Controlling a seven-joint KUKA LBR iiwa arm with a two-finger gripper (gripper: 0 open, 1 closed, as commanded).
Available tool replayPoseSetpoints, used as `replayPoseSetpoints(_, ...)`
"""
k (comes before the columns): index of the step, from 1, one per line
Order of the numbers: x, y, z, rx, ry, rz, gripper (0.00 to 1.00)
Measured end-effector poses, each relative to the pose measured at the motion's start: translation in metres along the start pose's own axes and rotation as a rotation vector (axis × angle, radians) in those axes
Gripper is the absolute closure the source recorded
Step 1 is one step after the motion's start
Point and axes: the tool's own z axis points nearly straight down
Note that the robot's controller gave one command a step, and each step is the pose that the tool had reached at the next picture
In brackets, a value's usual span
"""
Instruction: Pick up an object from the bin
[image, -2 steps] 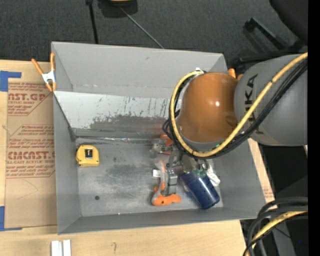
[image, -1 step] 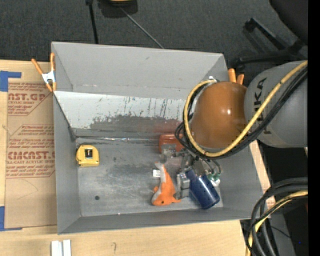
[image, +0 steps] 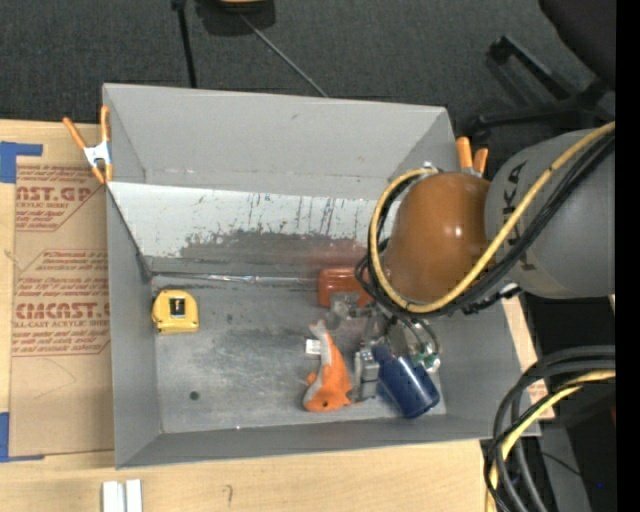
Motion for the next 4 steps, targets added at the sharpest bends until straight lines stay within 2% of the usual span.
replayPoseSetpoints(1, -0.007, 0.004, 0.077, -0.001, -0.007, -0.313, 1.0)
replayPoseSetpoints(2, -0.007, 0.004, 0.077, -0.001, -0.007, -0.313, 1.0)
replayPoseSetpoints(3, -0.003, -0.005, -0.027, 0.0, -0.004, -0.301, 1.0)
replayPoseSetpoints(4, -0.003, -0.005, -0.027, -0.001, -0.004, -0.301, 1.0)
